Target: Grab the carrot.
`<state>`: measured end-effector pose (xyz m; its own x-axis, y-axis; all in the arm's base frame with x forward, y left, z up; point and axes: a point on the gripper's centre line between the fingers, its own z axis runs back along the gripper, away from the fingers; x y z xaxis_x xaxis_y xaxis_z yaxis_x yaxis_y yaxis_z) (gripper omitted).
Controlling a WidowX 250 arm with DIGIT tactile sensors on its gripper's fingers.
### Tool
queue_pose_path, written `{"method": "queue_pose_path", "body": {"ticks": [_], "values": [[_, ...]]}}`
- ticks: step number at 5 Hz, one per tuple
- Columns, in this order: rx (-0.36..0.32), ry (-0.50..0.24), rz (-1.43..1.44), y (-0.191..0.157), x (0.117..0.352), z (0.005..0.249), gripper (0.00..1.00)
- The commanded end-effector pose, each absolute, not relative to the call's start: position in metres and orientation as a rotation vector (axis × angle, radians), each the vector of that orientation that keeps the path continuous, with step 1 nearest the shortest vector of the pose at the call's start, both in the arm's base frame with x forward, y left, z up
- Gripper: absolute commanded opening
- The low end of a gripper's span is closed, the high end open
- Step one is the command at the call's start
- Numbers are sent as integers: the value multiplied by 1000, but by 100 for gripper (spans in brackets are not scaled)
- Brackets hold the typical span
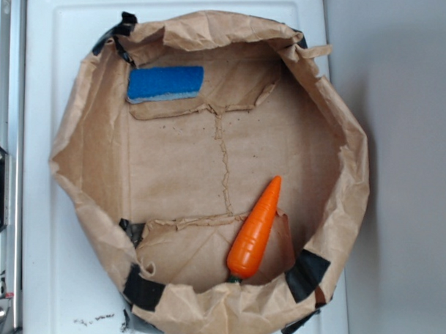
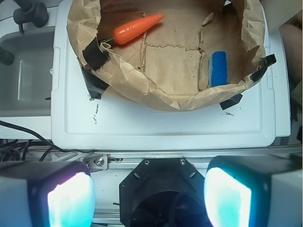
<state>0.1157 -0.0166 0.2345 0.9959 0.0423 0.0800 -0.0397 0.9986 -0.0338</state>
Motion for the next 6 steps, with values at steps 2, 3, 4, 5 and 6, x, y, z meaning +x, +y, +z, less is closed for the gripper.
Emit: {"method": "queue_pose_path", "body": {"ticks": [2, 3, 4, 5, 6], "values": [[-37, -115, 96, -29, 136, 225, 100], [-59, -149, 148, -36, 141, 224, 100], [-88, -151, 266, -24, 158, 229, 100], [-169, -165, 522, 31, 202, 247, 100], [-171, -164, 667, 66, 219, 250, 100]]}}
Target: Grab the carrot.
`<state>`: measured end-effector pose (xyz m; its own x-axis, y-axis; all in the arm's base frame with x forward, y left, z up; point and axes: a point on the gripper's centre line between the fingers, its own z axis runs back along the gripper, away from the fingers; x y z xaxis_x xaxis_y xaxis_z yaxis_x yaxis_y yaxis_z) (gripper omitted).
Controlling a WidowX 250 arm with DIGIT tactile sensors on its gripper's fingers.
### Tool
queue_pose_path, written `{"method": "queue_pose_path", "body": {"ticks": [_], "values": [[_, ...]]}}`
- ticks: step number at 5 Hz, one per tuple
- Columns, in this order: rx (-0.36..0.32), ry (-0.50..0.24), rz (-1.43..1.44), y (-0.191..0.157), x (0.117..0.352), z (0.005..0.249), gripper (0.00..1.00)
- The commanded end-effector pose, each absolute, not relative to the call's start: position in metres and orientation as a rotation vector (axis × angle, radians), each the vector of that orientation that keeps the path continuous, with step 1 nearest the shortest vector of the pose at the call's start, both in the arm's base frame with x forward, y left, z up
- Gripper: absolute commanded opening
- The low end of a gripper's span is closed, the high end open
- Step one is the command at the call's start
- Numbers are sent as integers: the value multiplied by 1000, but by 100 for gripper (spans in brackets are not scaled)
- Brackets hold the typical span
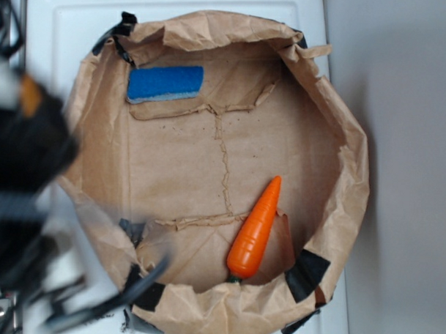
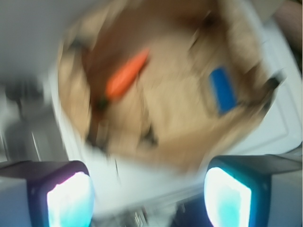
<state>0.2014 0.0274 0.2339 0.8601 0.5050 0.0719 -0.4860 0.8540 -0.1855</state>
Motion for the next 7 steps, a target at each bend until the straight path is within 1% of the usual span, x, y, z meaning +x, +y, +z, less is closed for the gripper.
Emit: {"method": "queue_pose_path", "body": {"ticks": [1, 5, 6, 7], "values": [[-163, -164, 773, 89, 231, 249, 100], [-163, -164, 773, 89, 231, 249, 100], [-171, -223, 756, 72, 203, 235, 100], [-132, -259, 743, 53, 186, 217, 100]]}}
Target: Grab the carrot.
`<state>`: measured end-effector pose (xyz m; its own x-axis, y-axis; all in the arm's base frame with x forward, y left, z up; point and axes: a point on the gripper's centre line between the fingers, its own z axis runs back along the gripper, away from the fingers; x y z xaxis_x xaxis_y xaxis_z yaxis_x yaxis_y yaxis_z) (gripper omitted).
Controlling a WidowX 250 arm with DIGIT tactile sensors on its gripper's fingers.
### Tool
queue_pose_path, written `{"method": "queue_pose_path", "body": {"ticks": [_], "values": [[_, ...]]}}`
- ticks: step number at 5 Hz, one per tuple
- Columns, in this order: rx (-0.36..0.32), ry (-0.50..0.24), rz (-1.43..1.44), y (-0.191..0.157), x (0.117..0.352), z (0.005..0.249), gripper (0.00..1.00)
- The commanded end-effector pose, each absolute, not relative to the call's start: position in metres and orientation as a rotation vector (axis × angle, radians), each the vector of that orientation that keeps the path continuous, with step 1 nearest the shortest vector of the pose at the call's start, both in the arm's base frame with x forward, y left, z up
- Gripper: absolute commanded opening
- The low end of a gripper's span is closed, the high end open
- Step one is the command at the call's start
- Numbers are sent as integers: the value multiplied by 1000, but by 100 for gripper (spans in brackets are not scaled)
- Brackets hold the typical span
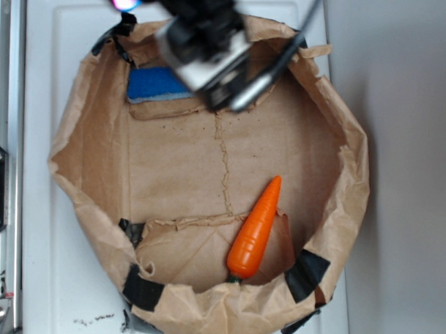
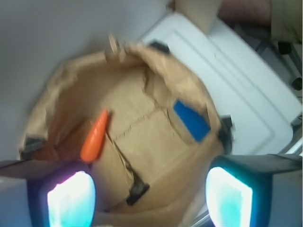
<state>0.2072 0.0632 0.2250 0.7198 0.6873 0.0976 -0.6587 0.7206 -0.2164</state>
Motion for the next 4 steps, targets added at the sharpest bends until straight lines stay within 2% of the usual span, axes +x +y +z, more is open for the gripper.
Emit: {"method": "queue_pose_path", "body": {"ticks": [1, 2, 4], "values": [[-106, -272, 745, 43, 174, 205, 100], [-74, -281, 762, 35, 177, 192, 100], [-37, -292, 832, 30, 216, 166, 100]]}}
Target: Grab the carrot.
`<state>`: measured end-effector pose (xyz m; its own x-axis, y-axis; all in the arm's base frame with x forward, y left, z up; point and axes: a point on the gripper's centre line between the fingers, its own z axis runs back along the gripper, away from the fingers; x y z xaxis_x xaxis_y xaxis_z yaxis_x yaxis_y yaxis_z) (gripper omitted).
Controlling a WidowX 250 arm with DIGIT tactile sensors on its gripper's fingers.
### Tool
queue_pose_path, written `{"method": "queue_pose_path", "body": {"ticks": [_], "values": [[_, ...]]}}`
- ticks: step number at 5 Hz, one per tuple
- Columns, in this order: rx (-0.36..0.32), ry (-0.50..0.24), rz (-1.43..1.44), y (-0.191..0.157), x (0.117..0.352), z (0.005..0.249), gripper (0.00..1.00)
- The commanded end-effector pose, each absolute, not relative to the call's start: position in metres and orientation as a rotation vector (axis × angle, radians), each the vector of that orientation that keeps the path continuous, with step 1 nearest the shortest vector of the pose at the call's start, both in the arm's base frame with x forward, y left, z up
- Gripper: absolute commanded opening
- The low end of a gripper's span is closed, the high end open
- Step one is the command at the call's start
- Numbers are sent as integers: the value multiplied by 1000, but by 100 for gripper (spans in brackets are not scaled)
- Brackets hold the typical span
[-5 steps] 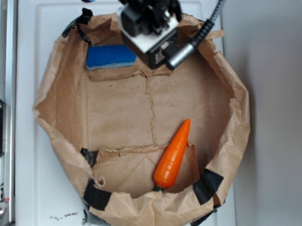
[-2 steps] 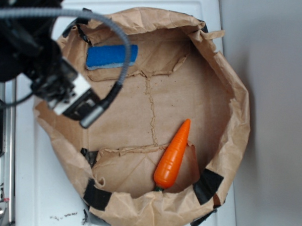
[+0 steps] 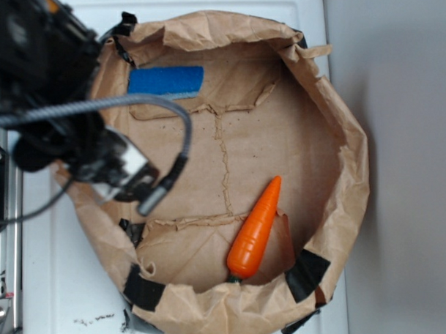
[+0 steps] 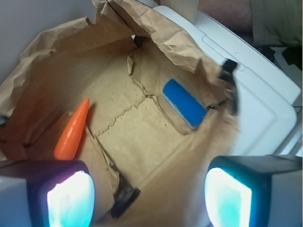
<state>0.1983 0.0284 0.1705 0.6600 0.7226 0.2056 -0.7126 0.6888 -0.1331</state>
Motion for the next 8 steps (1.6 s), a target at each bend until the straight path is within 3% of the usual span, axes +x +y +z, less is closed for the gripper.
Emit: {"method": "queue_pose_path", "body": {"ticks": [1, 4, 5, 7, 8], "values": [[-19, -292, 864, 27, 234, 153, 100], [-4, -312, 872, 5, 266, 100, 100], [-21, -273, 863, 0, 287, 84, 100], [-42, -250, 863, -14, 310, 75, 100], [-119, -162, 905, -22, 312, 86, 100]]}}
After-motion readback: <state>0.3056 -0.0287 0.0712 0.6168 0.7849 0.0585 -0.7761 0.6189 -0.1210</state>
